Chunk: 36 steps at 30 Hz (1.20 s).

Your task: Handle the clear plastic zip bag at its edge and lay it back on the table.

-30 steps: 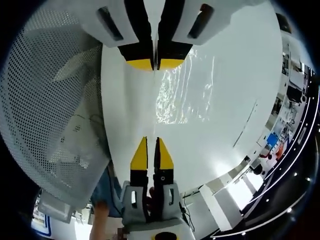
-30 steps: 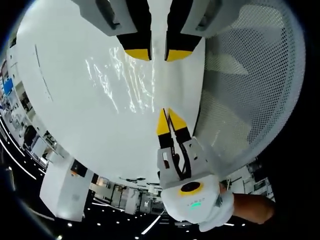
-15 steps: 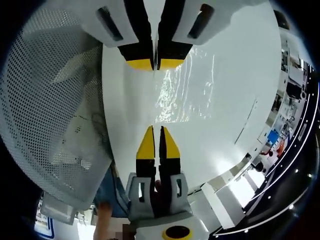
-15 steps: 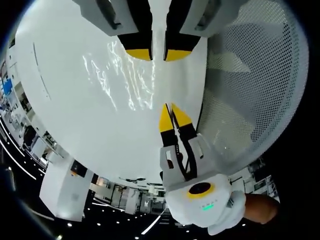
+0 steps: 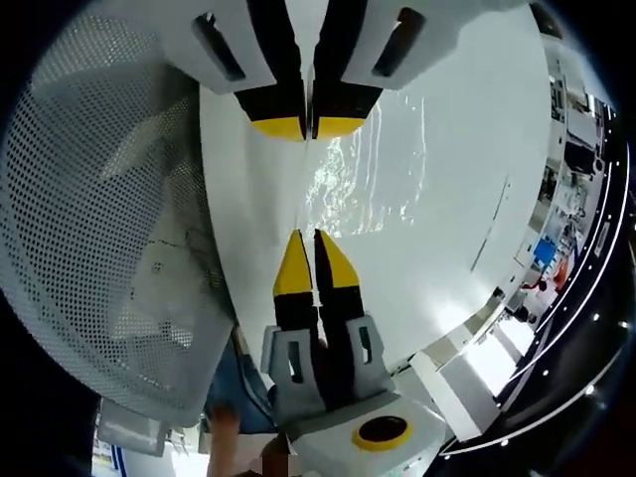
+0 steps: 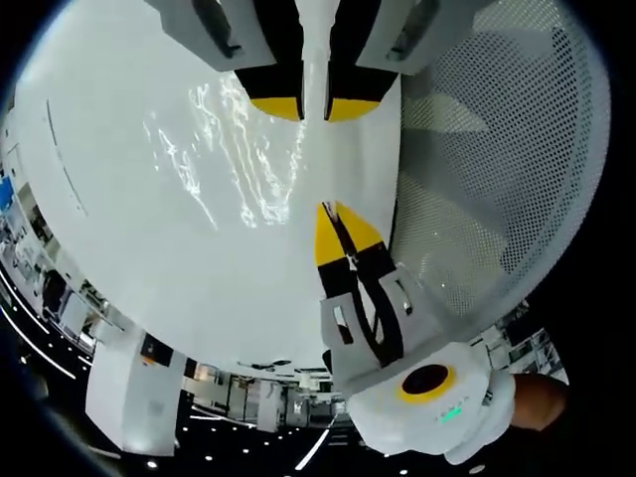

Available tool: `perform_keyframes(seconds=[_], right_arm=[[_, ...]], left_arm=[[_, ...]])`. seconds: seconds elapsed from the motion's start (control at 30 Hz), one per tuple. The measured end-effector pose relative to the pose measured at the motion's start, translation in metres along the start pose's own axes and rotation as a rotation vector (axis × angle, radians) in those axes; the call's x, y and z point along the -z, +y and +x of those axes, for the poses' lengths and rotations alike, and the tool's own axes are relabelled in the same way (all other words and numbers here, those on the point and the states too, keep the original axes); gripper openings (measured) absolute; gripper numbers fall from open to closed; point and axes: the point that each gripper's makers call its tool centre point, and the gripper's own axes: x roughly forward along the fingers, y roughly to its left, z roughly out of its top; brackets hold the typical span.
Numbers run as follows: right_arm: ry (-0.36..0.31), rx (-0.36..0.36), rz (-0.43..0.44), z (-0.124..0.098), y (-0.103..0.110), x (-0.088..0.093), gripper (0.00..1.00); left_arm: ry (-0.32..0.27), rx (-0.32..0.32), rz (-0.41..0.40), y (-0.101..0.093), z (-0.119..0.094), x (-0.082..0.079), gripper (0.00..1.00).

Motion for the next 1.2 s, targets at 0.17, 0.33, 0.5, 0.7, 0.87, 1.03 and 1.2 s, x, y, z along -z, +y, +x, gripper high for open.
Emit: perform_keyframes(seconds=[0.17,0.33,0.5,0.7,0.87,1.03,1.2], right_arm=[[-0.003,-0.002,0.002,-0.001,-0.003,-0.001,0.04],[-0.009,-0.004,0.02,0.0,-0.007,-0.001,0.04],[-0.002,-0.018,0.027,0.005,-0.004,0.001,0.04],[-0.005,-0.04,0.053,0.01,0.002,0.002,0.03],[-0.01,-0.048,0.076,0.013,0.003,0.0,0.0],[-0.006,-0.044,0.078,0.014,0.007,-0.006,0.0],[0.007,-0.024,0.089,0.014,-0.001,-0.008,0.0]], left_arm=[[-0.001,0.006,0.006,-0.002,0.0,0.001,0.0],[-0.009,0.016,0.027,-0.006,-0.001,-0.001,0.0],[-0.023,0.004,0.009,-0.002,-0.002,-0.003,0.0],[-0.036,-0.001,-0.012,-0.001,-0.003,-0.006,0.0],[-0.044,-0.002,-0.024,0.0,-0.003,-0.007,0.0],[-0.042,-0.01,-0.046,0.004,-0.005,-0.002,0.08],[-0.055,-0.022,-0.059,0.007,-0.006,-0.004,0.16]])
